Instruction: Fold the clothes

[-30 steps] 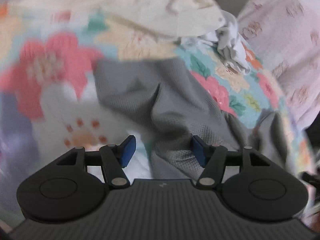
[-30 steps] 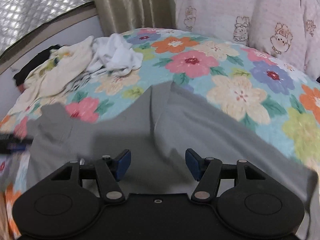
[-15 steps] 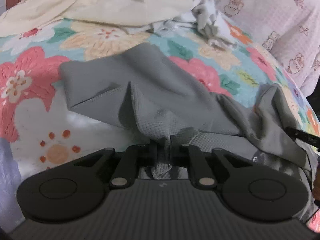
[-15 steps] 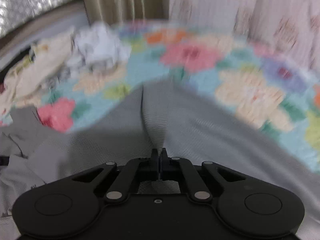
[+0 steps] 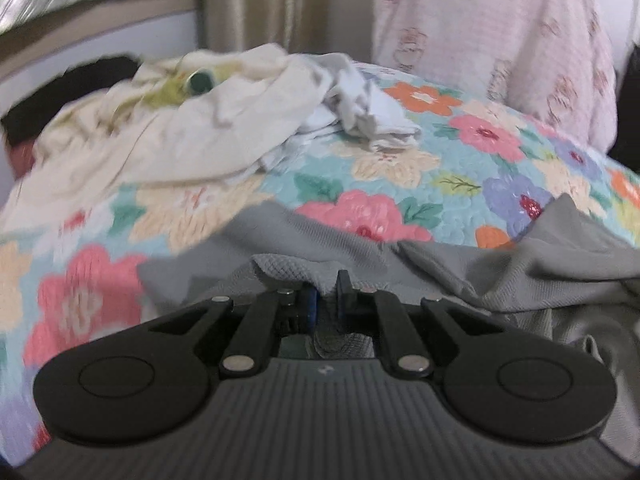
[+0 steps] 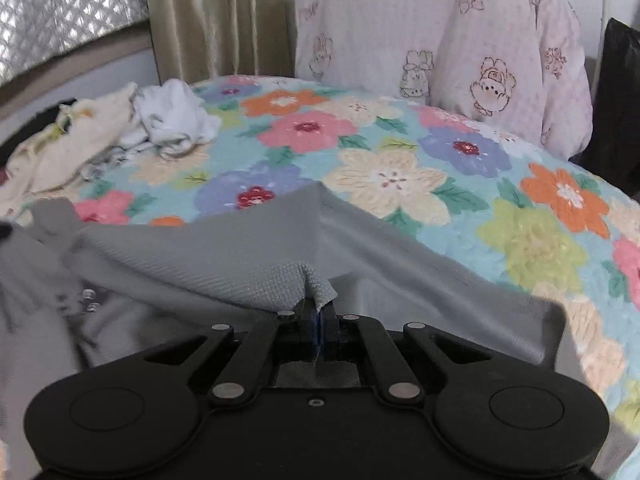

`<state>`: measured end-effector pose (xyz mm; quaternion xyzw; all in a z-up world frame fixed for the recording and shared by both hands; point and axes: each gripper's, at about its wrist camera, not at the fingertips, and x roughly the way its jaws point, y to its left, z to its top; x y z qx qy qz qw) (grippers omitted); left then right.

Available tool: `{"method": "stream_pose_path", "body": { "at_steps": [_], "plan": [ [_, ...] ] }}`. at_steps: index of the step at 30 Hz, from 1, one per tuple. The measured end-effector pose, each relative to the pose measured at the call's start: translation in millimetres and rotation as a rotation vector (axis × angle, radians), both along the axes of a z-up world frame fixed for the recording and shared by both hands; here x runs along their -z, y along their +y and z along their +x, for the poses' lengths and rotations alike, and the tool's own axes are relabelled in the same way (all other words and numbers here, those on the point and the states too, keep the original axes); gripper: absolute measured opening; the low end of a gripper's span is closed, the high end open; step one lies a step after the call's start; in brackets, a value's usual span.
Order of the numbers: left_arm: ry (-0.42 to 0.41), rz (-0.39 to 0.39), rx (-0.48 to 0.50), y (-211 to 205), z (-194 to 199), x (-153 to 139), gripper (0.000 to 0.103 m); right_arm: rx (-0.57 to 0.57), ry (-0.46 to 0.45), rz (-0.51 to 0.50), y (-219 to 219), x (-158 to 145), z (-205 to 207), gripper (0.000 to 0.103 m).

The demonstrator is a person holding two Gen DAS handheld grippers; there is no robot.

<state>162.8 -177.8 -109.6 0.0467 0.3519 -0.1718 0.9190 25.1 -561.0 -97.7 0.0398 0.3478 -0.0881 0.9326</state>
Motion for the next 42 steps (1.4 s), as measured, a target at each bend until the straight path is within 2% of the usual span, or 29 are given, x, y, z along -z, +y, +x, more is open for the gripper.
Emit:
{"method": "stream_pose_path", "body": {
  "at_steps": [3,5,9,10,11,12,13,14,15,16,18,20,22,25,26,27,29,31,33,37,39,40,42],
  "plan": [
    [-0.052,0.034,0.003,-2,39,-20,0.007,0.032,-0.082,-0.089,-22,-35,33,0.003],
    [-0.074,0.008,-0.02,-1,76,-43,0.007,0.069,-0.159,-0.147,-40,-72,60,0.003],
    [-0.255,0.113,-0.103,-30,132,-90,0.007,0.173,-0.325,-0.251,-72,-154,117,0.002],
    [-0.287,0.131,-0.12,-40,144,-97,0.007,0.194,-0.35,-0.296,-73,-165,127,0.002],
    [-0.32,0.15,-0.136,-51,155,-104,0.008,0.213,-0.345,-0.269,-78,-170,135,0.005],
    [-0.352,0.169,-0.153,-61,167,-111,0.012,0.231,-0.341,-0.241,-83,-174,144,0.012],
    [-0.358,0.17,-0.154,-68,174,-114,0.016,0.25,-0.333,-0.209,-88,-177,151,0.035],
    [-0.331,0.16,-0.146,-71,173,-111,0.033,0.273,-0.305,-0.151,-90,-169,150,0.049],
    [-0.298,0.155,-0.145,-72,165,-104,0.055,0.292,-0.278,-0.099,-91,-161,147,0.062],
    [-0.265,0.149,-0.147,-71,154,-95,0.062,0.287,-0.265,-0.083,-87,-146,135,0.062],
    [-0.169,0.142,-0.123,-62,123,-69,0.065,0.265,-0.214,-0.061,-76,-115,108,0.062],
    [-0.03,0.122,-0.082,-54,89,-38,0.065,0.227,-0.103,-0.028,-64,-76,75,0.062],
    [0.128,0.087,-0.035,-45,52,-6,0.065,0.187,0.045,-0.01,-48,-38,39,0.062],
    [0.337,0.025,-0.051,-28,7,34,0.065,0.138,0.168,-0.136,-17,7,-21,0.062],
    [0.371,0.006,-0.068,-23,-5,41,0.065,0.128,0.167,-0.135,-15,15,-39,0.062],
    [0.378,-0.01,-0.086,-18,-15,42,0.065,0.121,0.164,-0.129,-13,23,-56,0.062],
    [0.382,-0.035,-0.112,-10,-34,43,0.065,0.154,0.138,-0.042,-23,31,-79,0.062],
    [0.366,-0.038,-0.106,-8,-47,38,0.074,0.202,0.11,0.052,-40,34,-87,0.062],
    [0.386,-0.044,-0.099,-10,-50,37,0.076,0.252,0.072,0.146,-57,36,-90,0.062],
    [0.387,-0.065,-0.089,-13,-64,43,0.076,0.306,-0.003,0.437,-87,49,-90,0.062],
    [0.332,-0.054,-0.116,-18,-67,50,0.083,0.318,-0.045,0.556,-91,59,-88,0.063],
    [0.312,-0.033,-0.126,-21,-67,55,0.083,0.318,-0.063,0.6,-92,64,-86,0.063],
    [0.296,0.001,-0.132,-25,-67,62,0.084,0.307,-0.051,0.599,-88,69,-78,0.063]
  ]
}}
